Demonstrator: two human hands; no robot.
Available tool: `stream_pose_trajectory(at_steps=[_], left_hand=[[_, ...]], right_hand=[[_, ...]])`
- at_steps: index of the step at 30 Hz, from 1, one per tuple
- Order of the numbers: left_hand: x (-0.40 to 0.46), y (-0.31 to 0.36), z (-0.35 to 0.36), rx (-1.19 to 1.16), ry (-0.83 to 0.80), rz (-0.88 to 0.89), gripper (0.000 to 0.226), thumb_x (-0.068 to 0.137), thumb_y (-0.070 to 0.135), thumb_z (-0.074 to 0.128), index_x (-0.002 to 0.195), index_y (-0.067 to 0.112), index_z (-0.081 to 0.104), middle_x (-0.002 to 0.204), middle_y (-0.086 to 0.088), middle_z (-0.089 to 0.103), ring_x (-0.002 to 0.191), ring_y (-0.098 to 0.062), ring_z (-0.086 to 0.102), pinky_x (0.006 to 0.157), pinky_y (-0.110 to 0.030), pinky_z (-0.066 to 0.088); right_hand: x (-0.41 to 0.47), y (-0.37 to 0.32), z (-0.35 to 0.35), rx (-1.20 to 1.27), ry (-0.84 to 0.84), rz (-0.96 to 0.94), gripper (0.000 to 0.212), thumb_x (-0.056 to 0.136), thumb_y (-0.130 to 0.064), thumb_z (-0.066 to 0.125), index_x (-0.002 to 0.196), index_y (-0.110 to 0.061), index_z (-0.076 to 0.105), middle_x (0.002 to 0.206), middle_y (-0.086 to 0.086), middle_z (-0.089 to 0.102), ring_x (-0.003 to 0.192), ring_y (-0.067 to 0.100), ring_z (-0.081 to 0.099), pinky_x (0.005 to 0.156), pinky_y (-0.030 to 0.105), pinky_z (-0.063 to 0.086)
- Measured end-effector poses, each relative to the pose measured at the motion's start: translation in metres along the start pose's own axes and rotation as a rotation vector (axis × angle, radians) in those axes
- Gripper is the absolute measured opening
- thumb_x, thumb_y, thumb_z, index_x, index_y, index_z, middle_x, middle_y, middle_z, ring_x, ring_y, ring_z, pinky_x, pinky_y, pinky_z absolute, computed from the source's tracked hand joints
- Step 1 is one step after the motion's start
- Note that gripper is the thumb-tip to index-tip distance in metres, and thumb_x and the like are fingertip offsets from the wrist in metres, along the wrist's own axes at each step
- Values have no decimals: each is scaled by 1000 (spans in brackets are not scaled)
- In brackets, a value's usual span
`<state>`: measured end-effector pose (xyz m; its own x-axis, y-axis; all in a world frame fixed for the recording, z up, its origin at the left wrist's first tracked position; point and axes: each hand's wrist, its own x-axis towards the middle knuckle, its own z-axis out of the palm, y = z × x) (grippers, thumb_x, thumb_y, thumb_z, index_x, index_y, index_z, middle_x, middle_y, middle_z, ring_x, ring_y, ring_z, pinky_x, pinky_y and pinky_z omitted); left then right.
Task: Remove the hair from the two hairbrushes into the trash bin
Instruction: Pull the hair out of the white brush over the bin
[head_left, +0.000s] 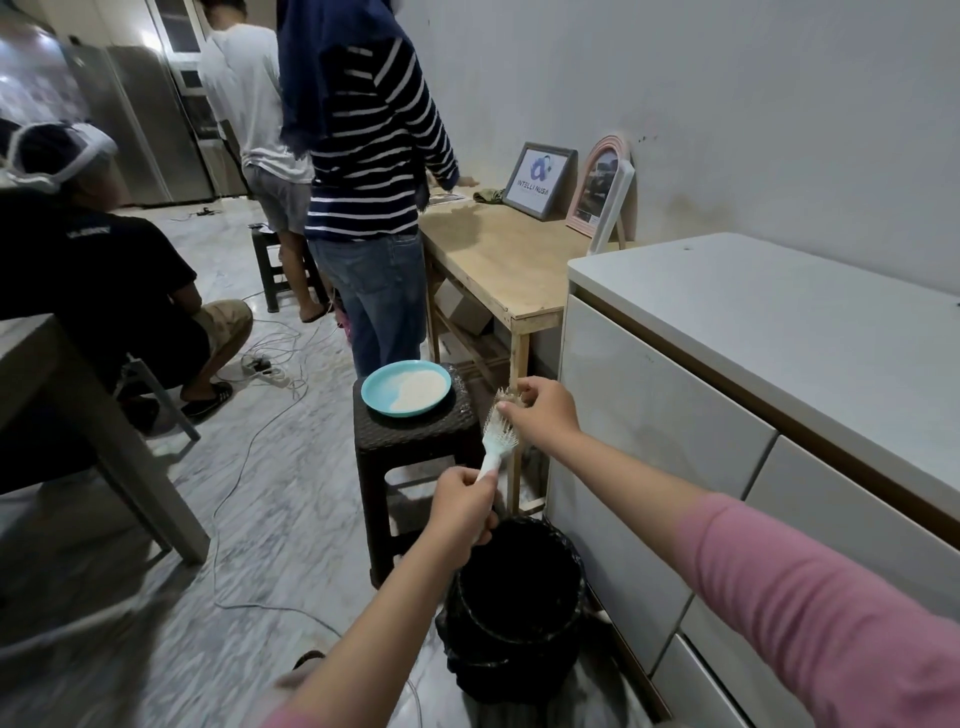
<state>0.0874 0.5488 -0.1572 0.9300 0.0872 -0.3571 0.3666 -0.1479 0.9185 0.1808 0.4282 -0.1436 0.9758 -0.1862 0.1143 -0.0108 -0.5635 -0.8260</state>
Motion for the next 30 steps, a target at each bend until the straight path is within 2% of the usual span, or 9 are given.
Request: stream_pose_trajectory(at_steps=[3,5,8,10,14,16,18,23,30], left_hand=[[1,-4,2,-12,29,7,18,97,21,50,87,6,52,66,-5,53,42,-14,42,33,-14,27],[1,-5,1,-26,35,8,20,97,20,50,82,7,51,66,-6,52,43,-14,41,33,-16,26],[-2,-1,-2,-59,31,4,34,98,20,49,67,9,50,61,-6,48,43,-15,38,40,-20,24],[-3,3,-3,-109,28,-39,36,99,20,49,64,8,50,59,-6,47,43,-15,37,42,-20,24],[-3,9,-5,-252,21,-152,27,97,19,50,72,9,53,63,-4,51,44,-13,38,43,-17,26],[-2,11,-6,-303,26,-183,23,96,20,51,76,10,54,66,-2,54,44,-12,39,43,-17,27],[0,12,-8,-323,34,-186,21,96,18,50,77,9,54,68,-2,55,44,-11,39,43,-17,28],[0,15,-11,-338,51,-191,20,96,15,50,79,7,54,71,-4,54,45,-12,39,42,-17,29],[9,13,-19,-399,116,-241,14,96,12,46,86,4,51,74,-6,52,47,-11,39,43,-20,29]], right_hand=[[3,-2,1,-45,-5,27,17,82,-22,74,91,-8,75,95,5,73,93,18,66,75,24,46],[1,-5,0,-51,2,18,12,84,-16,71,82,-5,73,92,7,72,89,15,64,73,23,43],[-2,-5,-1,-57,30,4,12,86,-13,66,82,-3,72,91,10,72,91,18,63,74,24,43],[-4,-5,-2,-38,47,8,13,86,-13,65,80,-3,71,87,9,71,89,17,61,76,24,43],[-7,-4,-3,18,54,32,15,85,-12,66,76,-1,71,76,3,64,80,12,57,77,25,45],[-8,-4,-2,38,38,36,15,85,-10,66,77,1,71,77,5,68,79,12,58,78,25,45],[-9,-2,-2,45,31,36,14,83,-9,66,77,1,73,81,7,71,79,12,59,77,24,44],[-13,-2,-8,31,17,25,11,82,-5,65,72,-2,71,65,-5,59,74,8,56,74,24,43],[-19,1,-13,10,-3,31,18,83,-5,65,65,-7,66,65,-5,58,74,8,56,75,26,47]])
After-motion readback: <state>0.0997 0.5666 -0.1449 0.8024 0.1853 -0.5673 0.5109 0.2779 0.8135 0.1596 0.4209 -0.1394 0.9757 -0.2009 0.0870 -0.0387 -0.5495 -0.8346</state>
